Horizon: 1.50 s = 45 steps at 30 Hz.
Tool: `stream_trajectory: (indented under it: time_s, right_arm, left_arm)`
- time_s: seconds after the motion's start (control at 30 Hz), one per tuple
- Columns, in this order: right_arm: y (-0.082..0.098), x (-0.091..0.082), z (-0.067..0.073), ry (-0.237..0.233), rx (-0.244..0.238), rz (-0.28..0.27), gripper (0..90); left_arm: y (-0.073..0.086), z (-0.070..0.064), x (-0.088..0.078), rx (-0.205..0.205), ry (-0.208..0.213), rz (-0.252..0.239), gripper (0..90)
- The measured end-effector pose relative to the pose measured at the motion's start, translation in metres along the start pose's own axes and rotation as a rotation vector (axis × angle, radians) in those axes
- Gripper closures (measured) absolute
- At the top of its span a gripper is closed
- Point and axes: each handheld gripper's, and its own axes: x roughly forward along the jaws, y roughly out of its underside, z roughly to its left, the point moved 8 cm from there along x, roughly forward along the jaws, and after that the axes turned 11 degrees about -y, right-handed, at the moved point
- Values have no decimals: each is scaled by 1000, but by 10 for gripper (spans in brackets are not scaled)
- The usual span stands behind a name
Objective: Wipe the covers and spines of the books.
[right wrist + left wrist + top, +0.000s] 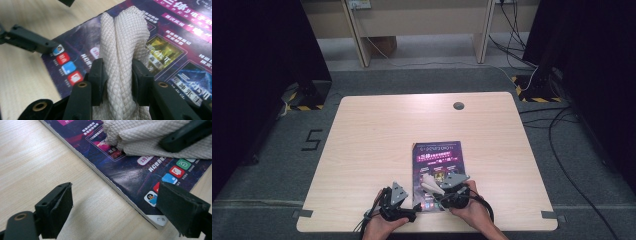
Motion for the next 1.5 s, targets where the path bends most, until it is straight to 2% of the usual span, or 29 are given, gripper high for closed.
stream_trajectory:
  time_s: [0.07,0.13,0.23,0.33,0.43,0.5,0.57,0.67,0.8,0.9,1.07,1.17,1.27,1.37,1.5]
  right_arm:
    - [2,-2,1,1,-6,5,661]
    - [5,-5,-2,7,-8,6,661]
    - [10,-12,-8,25,6,3,661]
    - [15,-19,-19,52,29,-2,661]
    - [19,-26,-33,87,49,-7,660]
    - [21,-31,-43,106,70,-9,659]
    - [22,-34,-51,125,84,-8,658]
    - [21,-35,-62,137,101,-10,658]
    - [16,-34,-79,178,125,-10,657]
    - [12,-33,-93,204,138,-13,657]
    - [3,-30,-120,282,161,-18,638]
    - [-2,-27,-133,310,185,-21,639]
    - [-8,-23,-142,341,185,-19,640]
    - [-16,-19,-151,385,141,10,636]
    - [-25,-11,-161,394,164,-4,649]
  left_arm:
    - [0,0,0,8,2,1,131]
    - [0,0,0,-2,2,2,131]
    - [0,0,0,5,-1,-1,132]
    - [0,0,0,-4,3,2,132]
    - [0,0,0,4,0,1,132]
    - [0,0,0,-8,5,6,131]
    - [0,0,0,0,0,-1,131]
    - [0,0,0,-6,8,8,130]
    - [-1,0,0,17,-9,0,123]
    - [0,1,1,-6,-2,2,114]
    - [0,1,1,-8,-2,6,111]
    - [0,1,1,-2,-4,1,111]
    - [0,1,1,-3,-3,1,111]
    - [0,1,1,-2,-3,1,111]
    - [0,1,1,8,-5,2,111]
